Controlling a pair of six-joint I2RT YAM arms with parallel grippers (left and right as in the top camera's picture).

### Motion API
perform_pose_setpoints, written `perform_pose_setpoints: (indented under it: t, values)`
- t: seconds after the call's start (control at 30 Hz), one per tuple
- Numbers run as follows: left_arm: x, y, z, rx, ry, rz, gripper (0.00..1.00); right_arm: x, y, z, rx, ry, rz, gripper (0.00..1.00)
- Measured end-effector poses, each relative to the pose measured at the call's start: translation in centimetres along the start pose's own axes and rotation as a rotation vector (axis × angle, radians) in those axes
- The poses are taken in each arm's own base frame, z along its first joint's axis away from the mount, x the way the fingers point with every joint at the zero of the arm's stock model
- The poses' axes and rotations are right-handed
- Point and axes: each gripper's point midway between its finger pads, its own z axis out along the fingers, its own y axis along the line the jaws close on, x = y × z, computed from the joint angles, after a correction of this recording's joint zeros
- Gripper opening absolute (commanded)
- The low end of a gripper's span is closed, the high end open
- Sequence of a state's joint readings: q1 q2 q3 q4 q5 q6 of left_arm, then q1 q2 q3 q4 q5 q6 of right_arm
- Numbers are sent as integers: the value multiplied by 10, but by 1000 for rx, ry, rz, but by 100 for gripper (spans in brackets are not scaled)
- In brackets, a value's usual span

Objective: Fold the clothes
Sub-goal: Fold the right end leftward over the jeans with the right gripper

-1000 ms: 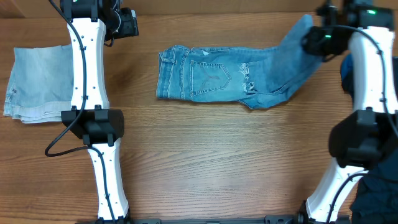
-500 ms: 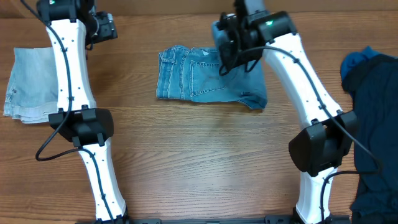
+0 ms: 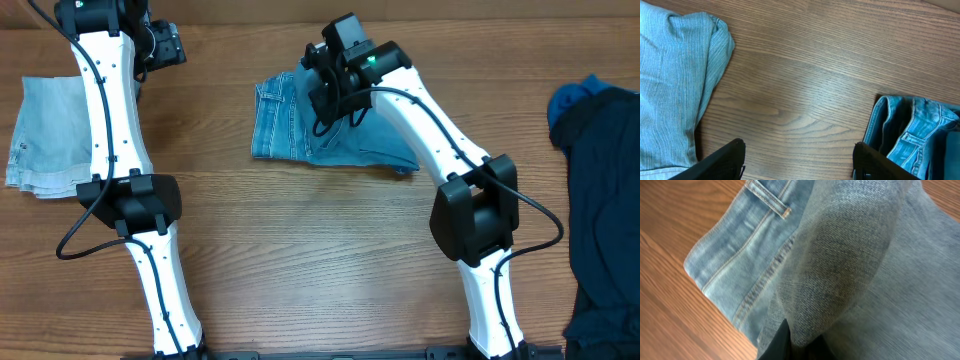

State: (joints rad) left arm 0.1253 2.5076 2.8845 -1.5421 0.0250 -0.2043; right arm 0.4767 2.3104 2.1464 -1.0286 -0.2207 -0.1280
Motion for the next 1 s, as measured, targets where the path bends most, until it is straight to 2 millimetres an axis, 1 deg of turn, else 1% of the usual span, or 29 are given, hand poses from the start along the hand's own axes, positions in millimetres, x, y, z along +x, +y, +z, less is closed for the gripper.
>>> perform_pose_setpoints:
  t: [0.07, 0.1, 0.23, 0.27, 0.33, 0.4, 0.43, 0.47, 0.5, 0.53, 0.57, 0.6, 0.63, 0.73, 0.77, 0.8, 0.83, 0.87, 0.9, 0.93, 0.97, 1.0]
  values:
    - [0, 0, 0, 0, 0, 0, 73, -12, 12, 5, -11, -44, -3, 4]
    - [0, 0, 0, 0, 0, 0, 73, -18, 22, 7, -23, -68, 2, 4]
    - [2, 0, 0, -1, 7, 0, 73, -23, 48, 11, -50, -83, 8, 4]
    - [2, 0, 0, -1, 7, 0, 73, -24, 54, 12, -56, -86, 5, 7]
    - [2, 0, 0, -2, 8, 0, 73, -25, 60, 13, -62, -93, 3, 11]
    - [3, 1, 0, -3, 14, 0, 73, -29, 61, 12, -64, -107, 4, 16]
    - [4, 1, 0, -4, 18, 0, 73, -31, 61, 12, -66, -117, 3, 22]
    - [5, 1, 0, -4, 19, 0, 73, -34, 62, 12, -69, -127, 0, 33]
    - [5, 1, 0, -4, 20, -1, 73, -36, 62, 11, -72, -137, -3, 58]
    - [5, 1, 0, -5, 22, -1, 73, -41, 64, 10, -80, -156, -3, 67]
    - [5, 1, 0, -5, 22, -1, 73, -43, 65, 10, -84, -165, 0, 72]
    - [5, 1, 0, -5, 22, -1, 73, -46, 66, 9, -91, -177, 3, 80]
    - [6, 1, 0, -5, 23, -1, 72, -50, 69, 8, -105, -192, 8, 86]
    - [8, -3, 0, 17, 33, -1, 68, -58, 83, 4, -193, -224, 1, 88]
    - [11, -7, 0, 41, 46, -1, 68, -58, 84, 4, -206, -222, 3, 88]
    - [13, -11, -1, 67, 59, 2, 68, -55, 81, 3, -213, -210, 11, 88]
    - [18, -18, -2, 104, 79, 11, 71, -49, 74, 3, -215, -184, 34, 88]
    - [21, -24, -2, 133, 92, 24, 75, -44, 61, 2, -209, -165, 61, 88]
    - [27, -36, -4, 188, 115, 45, 77, -38, 43, -1, -195, -141, 100, 88]
    - [32, -48, -6, 228, 130, 65, 80, -31, 20, -7, -175, -119, 149, 88]
    - [36, -59, -8, 260, 142, 81, 82, -25, 0, -14, -154, -101, 191, 88]
    - [40, -70, -9, 284, 149, 100, 86, -15, -25, -24, -118, -79, 245, 89]
